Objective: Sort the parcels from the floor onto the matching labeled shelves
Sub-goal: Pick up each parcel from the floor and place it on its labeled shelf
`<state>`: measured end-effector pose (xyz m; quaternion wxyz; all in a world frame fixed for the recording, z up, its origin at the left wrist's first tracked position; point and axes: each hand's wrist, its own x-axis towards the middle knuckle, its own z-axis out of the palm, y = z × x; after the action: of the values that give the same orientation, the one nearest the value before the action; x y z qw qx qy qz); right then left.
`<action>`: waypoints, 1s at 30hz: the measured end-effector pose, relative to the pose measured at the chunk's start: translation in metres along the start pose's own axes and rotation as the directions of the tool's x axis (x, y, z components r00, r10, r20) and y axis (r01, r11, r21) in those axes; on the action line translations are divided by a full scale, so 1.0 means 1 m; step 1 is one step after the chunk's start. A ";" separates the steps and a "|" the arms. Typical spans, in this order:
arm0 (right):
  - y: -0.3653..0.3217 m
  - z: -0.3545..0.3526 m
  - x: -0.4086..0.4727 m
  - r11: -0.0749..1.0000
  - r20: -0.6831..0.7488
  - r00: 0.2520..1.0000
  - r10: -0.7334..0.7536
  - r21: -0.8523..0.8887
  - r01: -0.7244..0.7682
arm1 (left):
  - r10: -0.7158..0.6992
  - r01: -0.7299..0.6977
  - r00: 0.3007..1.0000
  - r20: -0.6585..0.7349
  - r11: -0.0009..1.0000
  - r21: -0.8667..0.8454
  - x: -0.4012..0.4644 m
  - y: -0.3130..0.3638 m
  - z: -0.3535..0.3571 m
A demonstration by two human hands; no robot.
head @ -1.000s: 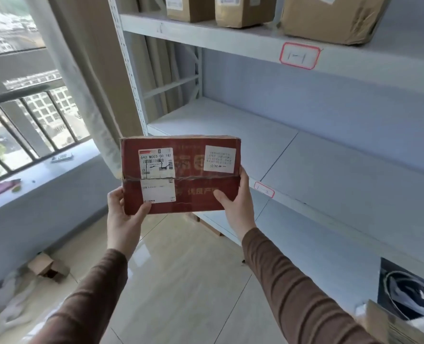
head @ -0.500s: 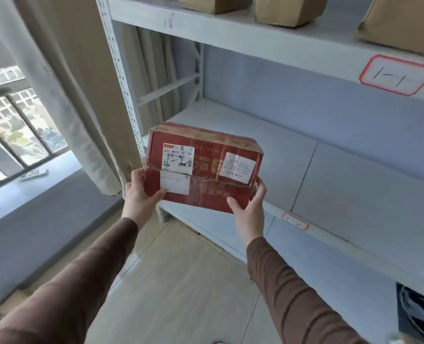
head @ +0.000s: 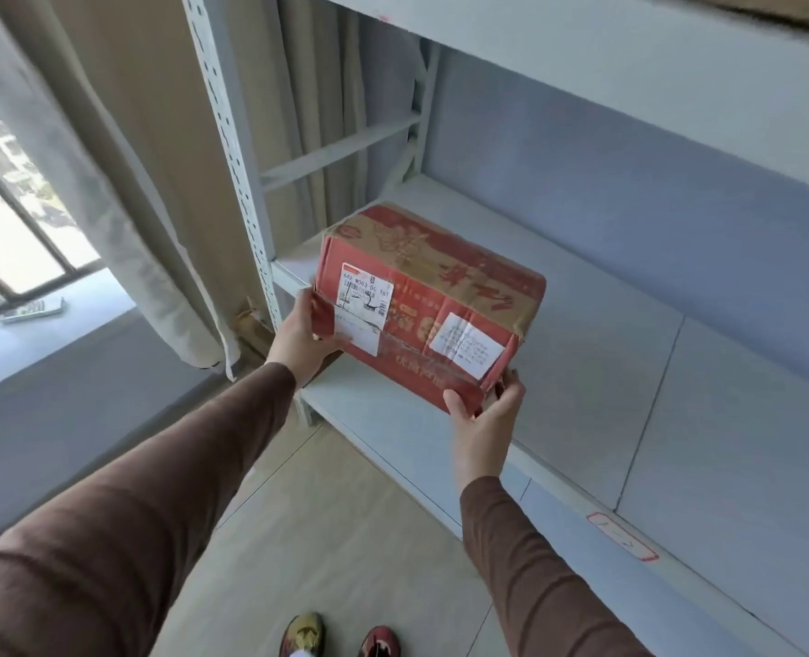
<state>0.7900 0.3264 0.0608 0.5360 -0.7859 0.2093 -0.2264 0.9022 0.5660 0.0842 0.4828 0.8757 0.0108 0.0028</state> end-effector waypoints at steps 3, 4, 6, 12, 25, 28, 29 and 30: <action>0.004 0.016 0.004 0.998 -0.010 0.999 0.034 0.047 -0.033 | -0.004 0.005 1.000 0.030 1.000 -0.026 0.026 -0.008 0.003; 0.004 0.021 0.005 0.997 -0.018 0.999 0.042 0.066 -0.040 | 0.005 -0.004 0.999 0.039 0.999 -0.039 0.034 -0.012 0.005; 0.007 0.028 0.009 0.995 -0.033 0.998 0.049 0.086 -0.047 | 0.019 -0.014 0.997 0.068 0.997 -0.079 0.048 -0.017 0.007; 0.022 0.045 0.015 0.996 -0.046 0.996 0.083 0.038 -0.081 | 0.046 -0.027 0.993 0.109 0.985 -0.171 0.072 -0.030 0.019; 0.022 0.051 0.033 0.998 -0.027 0.998 0.053 0.041 -0.051 | 0.024 0.008 0.988 0.152 0.979 -0.204 0.091 -0.026 0.019; 0.020 0.049 0.032 0.998 -0.035 0.998 0.055 0.017 -0.054 | 0.015 0.015 0.992 0.128 0.972 -0.235 0.087 -0.024 0.017; 0.019 0.048 0.032 0.998 -0.037 0.998 0.058 0.013 -0.057 | 0.018 0.012 0.992 0.123 0.970 -0.241 0.086 -0.023 0.018; 0.018 0.047 0.032 0.998 -0.035 0.998 0.059 0.011 -0.059 | 0.023 0.008 0.992 0.122 0.970 -0.244 0.086 -0.023 0.019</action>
<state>0.8421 0.3371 0.0325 0.5426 -0.7725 0.2408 -0.2254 0.9882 0.5641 0.0544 0.5863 0.8083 -0.0229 -0.0485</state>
